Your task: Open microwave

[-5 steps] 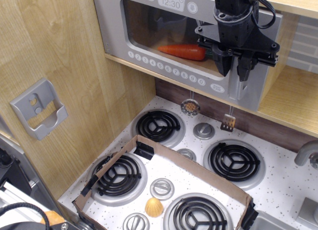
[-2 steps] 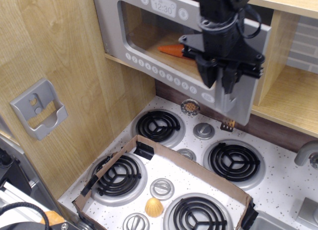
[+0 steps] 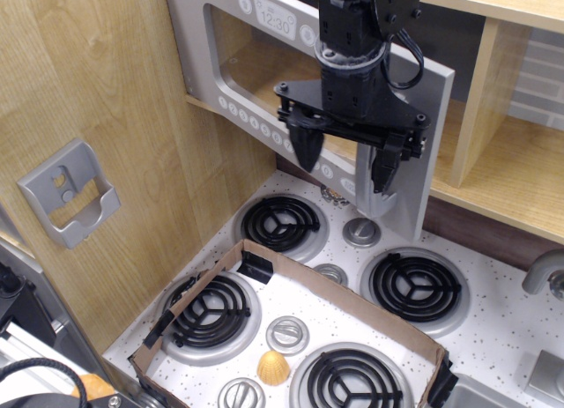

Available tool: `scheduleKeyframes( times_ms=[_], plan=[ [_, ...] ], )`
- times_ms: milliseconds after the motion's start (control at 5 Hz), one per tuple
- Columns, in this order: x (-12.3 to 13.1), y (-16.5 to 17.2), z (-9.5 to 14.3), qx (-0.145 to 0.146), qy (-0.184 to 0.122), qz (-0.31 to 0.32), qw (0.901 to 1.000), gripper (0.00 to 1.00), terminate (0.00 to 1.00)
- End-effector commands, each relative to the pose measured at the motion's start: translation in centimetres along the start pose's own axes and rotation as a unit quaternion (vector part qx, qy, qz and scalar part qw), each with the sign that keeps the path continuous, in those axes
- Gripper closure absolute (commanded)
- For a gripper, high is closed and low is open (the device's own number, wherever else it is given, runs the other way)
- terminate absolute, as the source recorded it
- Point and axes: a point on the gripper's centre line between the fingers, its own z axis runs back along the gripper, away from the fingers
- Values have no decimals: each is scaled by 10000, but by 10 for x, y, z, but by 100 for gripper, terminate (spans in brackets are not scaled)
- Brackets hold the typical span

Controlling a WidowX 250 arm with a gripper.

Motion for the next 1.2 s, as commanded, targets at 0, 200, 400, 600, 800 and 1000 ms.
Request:
scheduleKeyframes(
  times_ms=[0, 200, 400, 600, 800, 1000],
  plan=[
    [-50, -35, 32, 92, 145, 1346, 9907, 0, 0],
    [-80, -63, 50, -339, -187, 1096, 9932, 0, 0],
    [-86, -96, 57, -645, -146, 654, 9957, 0, 0],
    [-65, -112, 54, -1018, -590, -559, 9915, 0, 0],
    [-41, -117, 44, -1181, -726, -1804, 9738, 0, 0],
    [-17, -122, 32, -1268, -806, -3036, 9409, 0, 0]
  ],
)
